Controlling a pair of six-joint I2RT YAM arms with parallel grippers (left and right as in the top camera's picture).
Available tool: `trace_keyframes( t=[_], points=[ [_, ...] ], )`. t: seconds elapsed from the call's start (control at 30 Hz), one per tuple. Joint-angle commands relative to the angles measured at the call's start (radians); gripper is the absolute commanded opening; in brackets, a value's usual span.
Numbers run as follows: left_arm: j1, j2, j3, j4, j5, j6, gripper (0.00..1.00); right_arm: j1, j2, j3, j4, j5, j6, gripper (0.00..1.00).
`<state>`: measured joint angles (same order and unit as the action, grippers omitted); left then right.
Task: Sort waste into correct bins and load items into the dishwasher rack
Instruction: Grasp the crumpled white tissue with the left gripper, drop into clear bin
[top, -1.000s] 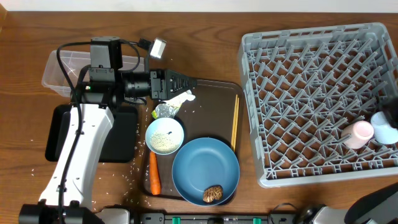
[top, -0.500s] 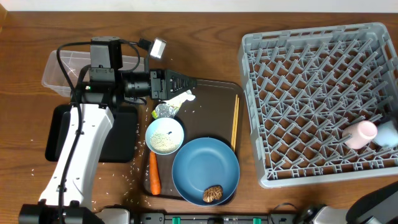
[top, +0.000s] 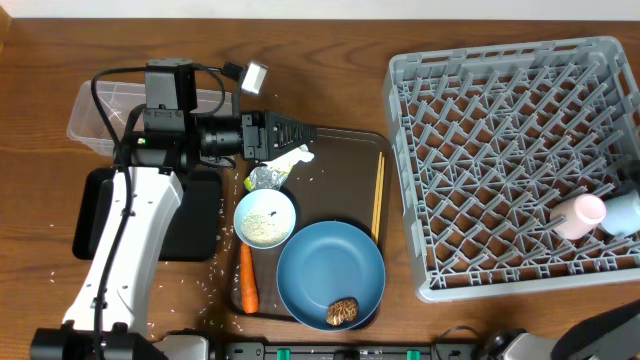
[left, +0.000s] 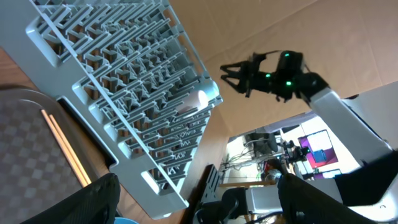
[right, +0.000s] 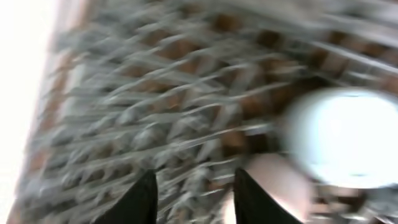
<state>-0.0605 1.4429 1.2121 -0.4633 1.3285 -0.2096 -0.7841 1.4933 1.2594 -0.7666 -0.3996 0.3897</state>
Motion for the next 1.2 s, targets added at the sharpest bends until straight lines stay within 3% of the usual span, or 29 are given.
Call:
trace_keyframes(
  t=[0.0, 0.1, 0.23, 0.4, 0.57, 0.67, 0.8, 1.07, 1.17],
  points=[
    [0.003, -0.005, 0.003, -0.003, -0.089, 0.006, 0.82, 0.066, -0.101, 0.017, 0.004, -0.256, -0.128, 0.42],
    [0.003, -0.015, 0.003, -0.063, -0.305, 0.006, 0.82, 0.140, -0.179, 0.017, -0.010, -0.351, -0.195, 0.51],
    [-0.003, -0.033, 0.003, -0.222, -0.653, 0.017, 0.82, 0.294, -0.274, 0.017, -0.056, -0.338, -0.253, 0.63],
    [-0.004, -0.034, 0.003, -0.401, -0.962, 0.018, 0.82, 0.546, -0.309, 0.016, -0.128, -0.153, -0.256, 0.74],
    [-0.040, -0.021, -0.015, -0.421, -1.036, 0.086, 0.83, 0.752, -0.280, 0.015, -0.162, 0.109, -0.182, 0.81],
    [-0.110, 0.008, -0.017, -0.401, -1.165, 0.085, 0.82, 0.806, -0.261, 0.015, -0.156, 0.224, -0.083, 0.83],
    [-0.217, 0.092, -0.017, -0.327, -1.337, 0.113, 0.82, 0.811, -0.241, 0.015, -0.145, 0.239, -0.011, 0.85],
    [-0.286, 0.331, -0.017, -0.134, -1.404, 0.145, 0.81, 0.812, -0.221, 0.015, -0.194, 0.235, 0.014, 0.86],
    [-0.290, 0.373, -0.017, -0.082, -1.389, 0.146, 0.75, 0.812, -0.219, 0.014, -0.211, 0.238, 0.014, 0.86]
  ],
)
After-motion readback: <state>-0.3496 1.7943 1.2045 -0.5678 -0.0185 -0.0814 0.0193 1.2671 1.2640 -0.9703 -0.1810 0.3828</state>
